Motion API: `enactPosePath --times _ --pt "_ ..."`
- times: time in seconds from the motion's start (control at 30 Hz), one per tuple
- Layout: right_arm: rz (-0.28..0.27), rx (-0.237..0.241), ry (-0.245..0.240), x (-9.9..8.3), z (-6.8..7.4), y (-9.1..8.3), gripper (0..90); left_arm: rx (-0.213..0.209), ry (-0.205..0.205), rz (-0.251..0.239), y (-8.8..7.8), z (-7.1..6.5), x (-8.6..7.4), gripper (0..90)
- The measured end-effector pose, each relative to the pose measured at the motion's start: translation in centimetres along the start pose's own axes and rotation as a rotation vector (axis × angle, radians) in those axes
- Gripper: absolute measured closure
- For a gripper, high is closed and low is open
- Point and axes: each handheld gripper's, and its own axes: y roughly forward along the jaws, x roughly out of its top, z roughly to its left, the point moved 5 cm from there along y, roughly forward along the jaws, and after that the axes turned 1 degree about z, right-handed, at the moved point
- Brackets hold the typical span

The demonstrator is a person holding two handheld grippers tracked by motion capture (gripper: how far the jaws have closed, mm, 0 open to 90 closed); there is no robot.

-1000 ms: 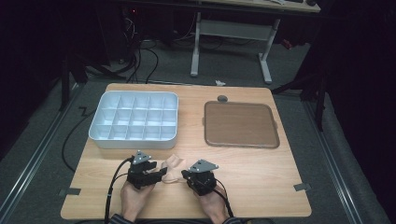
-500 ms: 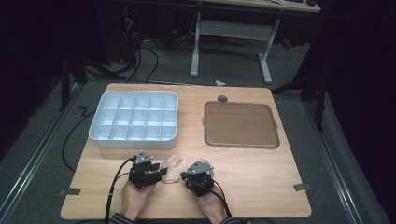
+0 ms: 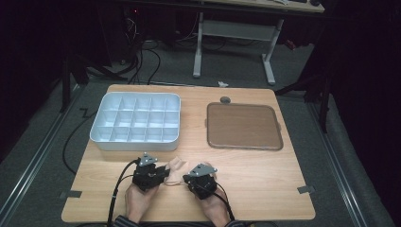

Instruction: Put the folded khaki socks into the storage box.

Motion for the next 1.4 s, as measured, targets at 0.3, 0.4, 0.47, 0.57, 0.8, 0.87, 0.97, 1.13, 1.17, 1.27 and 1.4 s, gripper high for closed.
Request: enactPosePath --times 0.3,0.4,0.47,0.57,0.8,0.87,0.97,1.13,1.17,1.27,1.4 --pt "-0.001 0.011 0.010 0.0 -0.1 0.0 90.0 -0.031 -0.017 0.011 0.1 0.1 0.0 83.5" --pt "-0.002 0.010 0.010 0.0 -0.1 0.0 90.0 -0.043 -0.019 0.012 0.1 0.2 0.0 84.6" --pt "-0.002 0.012 0.011 0.0 -0.1 0.0 90.0 -0.052 -0.023 0.014 0.1 0.3 0.0 85.2" --pt "0.001 0.014 0.010 0.0 -0.1 0.0 90.0 -0.064 -0.032 0.013 0.1 0.4 0.1 85.7" --pt "0.001 0.014 0.011 0.0 -0.1 0.0 90.0 -0.080 -0.033 -0.002 -0.2 0.4 0.2 86.2" --pt "0.001 0.015 0.011 0.0 -0.1 0.0 90.0 -0.085 -0.034 -0.010 -0.3 0.4 0.3 86.3" --pt "0.000 0.015 0.007 0.0 -0.1 0.0 90.0 -0.094 -0.035 -0.020 -0.5 0.3 0.4 86.3" --pt "0.003 0.009 0.003 0.0 -0.1 0.0 90.0 -0.106 -0.027 -0.029 -0.9 0.1 0.6 86.3" --pt "0.004 0.009 0.003 0.1 -0.1 0.0 90.0 -0.110 -0.016 -0.032 -1.1 0.0 0.8 86.3" --pt "0.002 0.009 0.001 0.1 -0.1 0.0 90.0 -0.108 0.012 -0.042 -1.4 -0.4 1.3 86.3" --pt "0.012 0.002 -0.006 0.2 0.0 0.1 90.0 -0.121 0.022 -0.048 -1.8 -0.8 1.6 86.4"
